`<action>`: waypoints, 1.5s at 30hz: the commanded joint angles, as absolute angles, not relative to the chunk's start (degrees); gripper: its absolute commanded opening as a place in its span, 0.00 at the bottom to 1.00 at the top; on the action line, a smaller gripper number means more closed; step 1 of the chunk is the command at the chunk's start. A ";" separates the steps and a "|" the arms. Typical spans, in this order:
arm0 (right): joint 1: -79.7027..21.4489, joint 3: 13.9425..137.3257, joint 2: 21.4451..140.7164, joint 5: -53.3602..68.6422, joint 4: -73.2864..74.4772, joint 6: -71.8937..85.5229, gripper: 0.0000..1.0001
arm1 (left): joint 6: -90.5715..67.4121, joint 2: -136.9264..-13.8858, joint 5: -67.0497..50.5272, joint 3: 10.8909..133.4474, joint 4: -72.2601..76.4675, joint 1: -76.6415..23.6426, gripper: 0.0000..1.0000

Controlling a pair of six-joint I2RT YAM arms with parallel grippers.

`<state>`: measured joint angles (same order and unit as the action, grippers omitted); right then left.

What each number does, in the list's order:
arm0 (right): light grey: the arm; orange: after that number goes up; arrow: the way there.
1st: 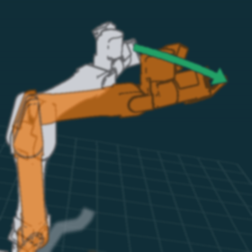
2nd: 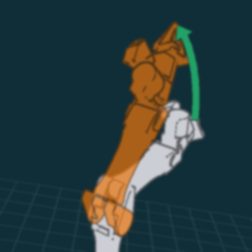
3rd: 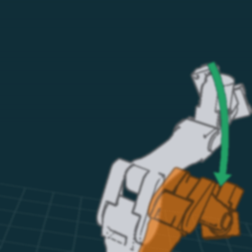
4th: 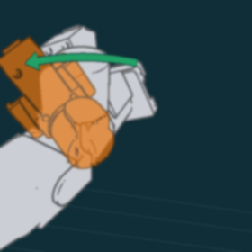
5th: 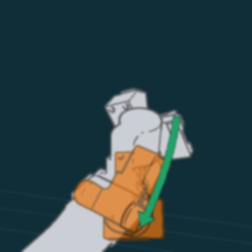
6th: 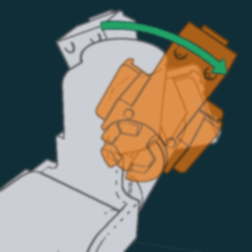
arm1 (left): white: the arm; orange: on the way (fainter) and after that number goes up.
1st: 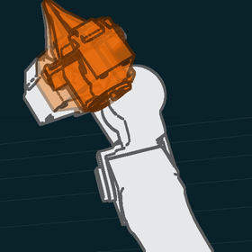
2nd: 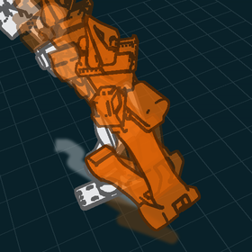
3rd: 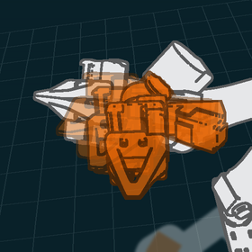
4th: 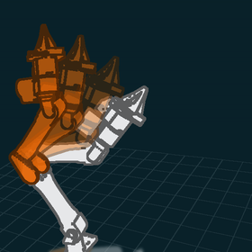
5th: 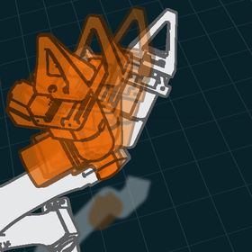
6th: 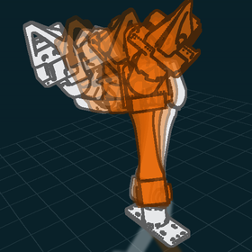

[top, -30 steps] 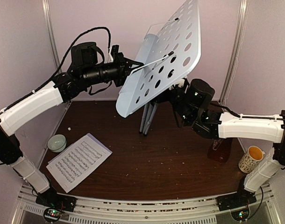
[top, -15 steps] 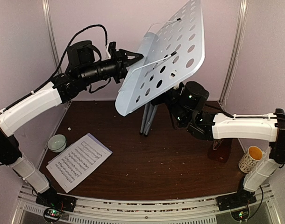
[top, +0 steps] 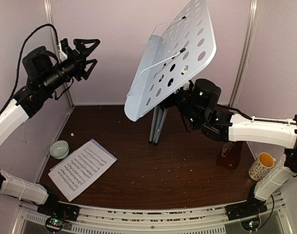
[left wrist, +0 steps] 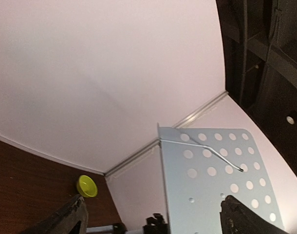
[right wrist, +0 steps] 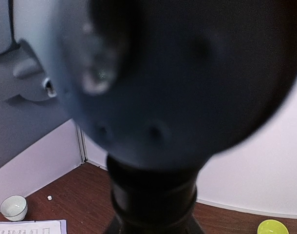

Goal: Set up the instrument practice props

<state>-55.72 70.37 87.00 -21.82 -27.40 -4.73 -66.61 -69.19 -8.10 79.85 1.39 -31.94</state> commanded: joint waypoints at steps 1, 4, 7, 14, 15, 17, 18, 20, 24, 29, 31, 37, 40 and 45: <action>-54.27 77.31 80.01 -22.11 -27.62 -0.88 0.00 | -52.73 -65.84 2.30 76.14 -7.20 -29.37 0.98; -53.99 80.02 79.28 -23.20 -23.77 -0.01 0.00 | -46.43 -64.75 4.93 72.58 -8.13 -29.27 0.98; -53.96 82.59 78.55 -24.40 -20.08 0.37 0.00 | -43.71 -63.88 5.27 65.29 -5.03 -29.27 0.98; -53.88 86.51 77.43 -28.44 -13.87 3.52 0.00 | -31.07 -64.47 11.01 50.02 5.12 -34.88 0.94; -53.88 86.76 77.21 -29.08 -13.40 3.98 0.00 | -28.62 -65.45 11.75 48.93 6.55 -36.52 0.94; -53.92 87.00 76.81 -30.02 -12.86 4.89 0.00 | -23.76 -68.33 13.45 47.67 9.30 -40.64 0.93; -53.92 86.93 76.67 -30.37 -12.70 5.34 0.00 | -21.54 -70.73 14.93 47.49 10.99 -43.59 0.93; -53.89 87.09 76.40 -30.78 -12.21 6.27 0.00 | -18.31 -74.67 16.67 47.60 14.01 -47.68 0.89; -53.92 87.49 75.88 -31.27 -11.57 8.25 0.00 | -17.41 -81.84 16.86 48.97 20.49 -52.46 0.86; -53.97 89.17 75.67 -32.75 -9.31 10.87 0.00 | -16.29 -90.08 18.60 53.95 24.91 -55.89 0.83; -53.99 89.77 75.70 -33.08 -8.24 11.58 0.00 | -15.68 -93.02 19.39 55.83 25.74 -57.12 0.82; -54.38 90.66 75.51 -34.38 -6.08 13.11 0.00 | -13.78 -99.29 20.29 59.36 28.68 -59.11 0.78; -54.72 90.49 75.42 -35.33 -5.87 13.55 0.00 | -12.82 -100.71 20.35 60.54 29.68 -59.45 0.77; -55.08 90.35 75.64 -36.36 -5.48 14.64 0.00 | -11.59 -102.51 21.03 62.03 31.11 -59.94 0.75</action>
